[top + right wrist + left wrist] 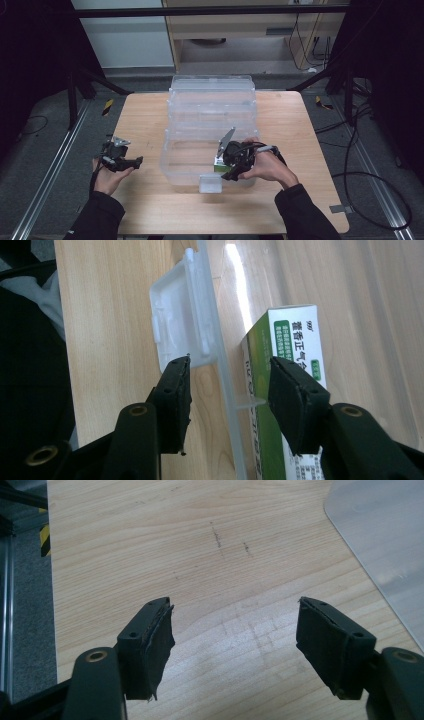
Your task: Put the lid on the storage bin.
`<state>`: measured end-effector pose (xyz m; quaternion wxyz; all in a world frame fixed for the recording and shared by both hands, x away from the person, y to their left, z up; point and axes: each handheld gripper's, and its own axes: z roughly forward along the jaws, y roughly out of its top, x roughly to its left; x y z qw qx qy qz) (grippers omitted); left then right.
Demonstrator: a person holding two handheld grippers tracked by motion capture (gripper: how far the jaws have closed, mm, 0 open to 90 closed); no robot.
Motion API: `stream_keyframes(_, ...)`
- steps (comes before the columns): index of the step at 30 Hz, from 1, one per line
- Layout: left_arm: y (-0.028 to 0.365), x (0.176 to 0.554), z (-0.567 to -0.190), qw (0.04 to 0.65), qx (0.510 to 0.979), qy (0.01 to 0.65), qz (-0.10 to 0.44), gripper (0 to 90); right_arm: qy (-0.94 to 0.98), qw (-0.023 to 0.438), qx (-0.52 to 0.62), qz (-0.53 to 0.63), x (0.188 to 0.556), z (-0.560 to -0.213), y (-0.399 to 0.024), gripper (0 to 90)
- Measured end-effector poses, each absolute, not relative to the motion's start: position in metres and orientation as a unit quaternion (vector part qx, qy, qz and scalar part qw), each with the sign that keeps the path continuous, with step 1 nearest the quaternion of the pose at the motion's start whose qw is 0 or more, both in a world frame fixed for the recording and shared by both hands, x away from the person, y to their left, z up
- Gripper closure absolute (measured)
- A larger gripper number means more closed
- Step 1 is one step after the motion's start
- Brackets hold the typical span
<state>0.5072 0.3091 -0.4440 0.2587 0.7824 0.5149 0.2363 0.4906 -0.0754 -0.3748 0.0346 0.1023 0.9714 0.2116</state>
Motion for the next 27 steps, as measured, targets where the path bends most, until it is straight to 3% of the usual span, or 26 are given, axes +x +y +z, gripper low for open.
stream_keyframes(27,0.312,0.503,-0.422,0.285,0.771,0.508,0.258,31.3,0.974,-0.010,0.095,0.206,0.493,-0.406,-0.062,60.1)
